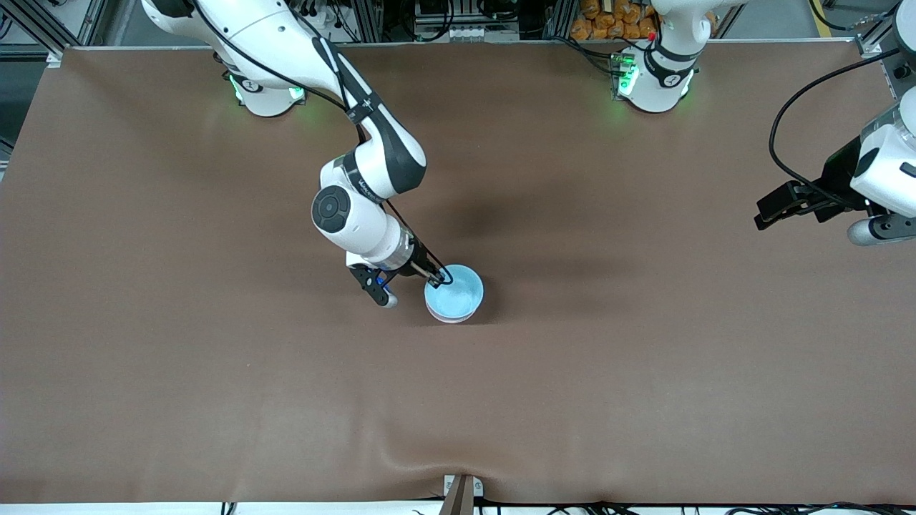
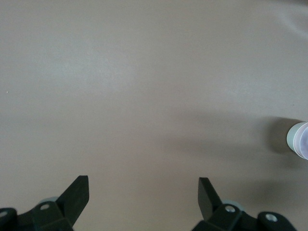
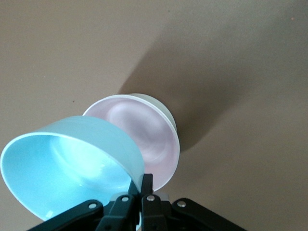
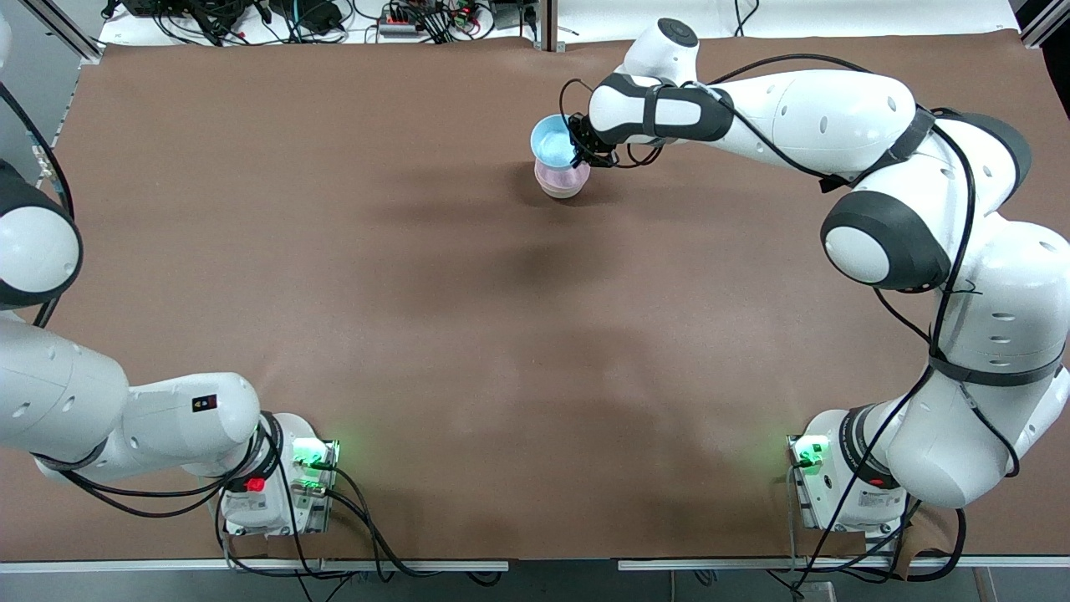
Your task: Stack pink and blue bowls on white bowl
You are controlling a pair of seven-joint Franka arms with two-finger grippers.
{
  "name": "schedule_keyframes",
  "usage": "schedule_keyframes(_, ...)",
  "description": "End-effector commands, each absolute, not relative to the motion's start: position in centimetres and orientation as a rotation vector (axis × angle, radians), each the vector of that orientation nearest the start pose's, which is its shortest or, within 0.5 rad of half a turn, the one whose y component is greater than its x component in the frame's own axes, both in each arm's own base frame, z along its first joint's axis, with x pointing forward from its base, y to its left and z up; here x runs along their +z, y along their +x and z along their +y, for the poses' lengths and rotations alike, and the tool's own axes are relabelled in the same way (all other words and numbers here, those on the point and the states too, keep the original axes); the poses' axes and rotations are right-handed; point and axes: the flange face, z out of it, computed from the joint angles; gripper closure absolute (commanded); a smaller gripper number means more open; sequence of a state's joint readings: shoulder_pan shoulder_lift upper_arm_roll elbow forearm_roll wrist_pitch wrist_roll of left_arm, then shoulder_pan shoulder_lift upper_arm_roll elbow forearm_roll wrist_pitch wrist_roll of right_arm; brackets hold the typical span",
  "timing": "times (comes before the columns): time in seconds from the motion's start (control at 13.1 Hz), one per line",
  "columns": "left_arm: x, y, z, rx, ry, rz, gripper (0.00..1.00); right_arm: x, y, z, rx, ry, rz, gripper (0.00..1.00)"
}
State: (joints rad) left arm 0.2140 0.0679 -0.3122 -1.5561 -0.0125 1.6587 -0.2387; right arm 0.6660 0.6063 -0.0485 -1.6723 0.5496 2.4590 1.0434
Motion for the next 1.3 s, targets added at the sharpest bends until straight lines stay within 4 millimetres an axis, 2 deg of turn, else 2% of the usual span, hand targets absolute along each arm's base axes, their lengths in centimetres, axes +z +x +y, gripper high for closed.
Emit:
schedule_keyframes(0.0, 60.2, 57.9, -5.0, -0.057, -3.182, -0.210, 0.00, 26.7, 56.5, 40.1, 0.217, -2.535, 1.114, 1.00)
schedule_keyframes(0.3, 60.5, 57.8, -4.9, -0.068, -3.183, -0.146, 0.00, 26.0, 56.0, 40.0, 0.228, -2.554, 1.116, 1.00)
schedule_keyframes(0.38, 60.7, 57.5, -6.2, -0.071, -3.180, -0.133, 0.00, 25.8, 56.0, 40.0, 0.229, -2.555, 1.117, 1.00)
schedule_keyframes(0.46, 61.2, 57.2, -6.5, -0.085, -3.172, -0.132, 0.00, 25.7, 56.0, 40.1, 0.223, -2.554, 1.116, 1.00)
schedule_keyframes(0.76, 62.1, 56.2, -5.1, -0.025, -3.171, -0.164, 0.00, 24.3, 55.0, 41.4, 0.232, -2.578, 1.097, 1.00)
schedule_keyframes(0.99, 62.7, 56.1, -5.7, -0.044, -3.173, -0.149, 0.00, 24.4, 55.1, 41.5, 0.225, -2.573, 1.098, 1.00)
schedule_keyframes(1.07, 62.9, 56.0, -5.5, -0.049, -3.170, -0.144, 0.00, 24.5, 55.1, 41.5, 0.223, -2.572, 1.095, 0.55)
schedule_keyframes(1.14, 62.9, 56.0, -5.4, -0.050, -3.169, -0.146, 0.00, 24.5, 55.2, 41.5, 0.221, -2.573, 1.095, 0.01)
schedule_keyframes(1.22, 62.9, 56.0, -5.4, -0.046, -3.174, -0.166, 0.00, 24.7, 55.2, 41.5, 0.218, -2.571, 1.095, 0.00)
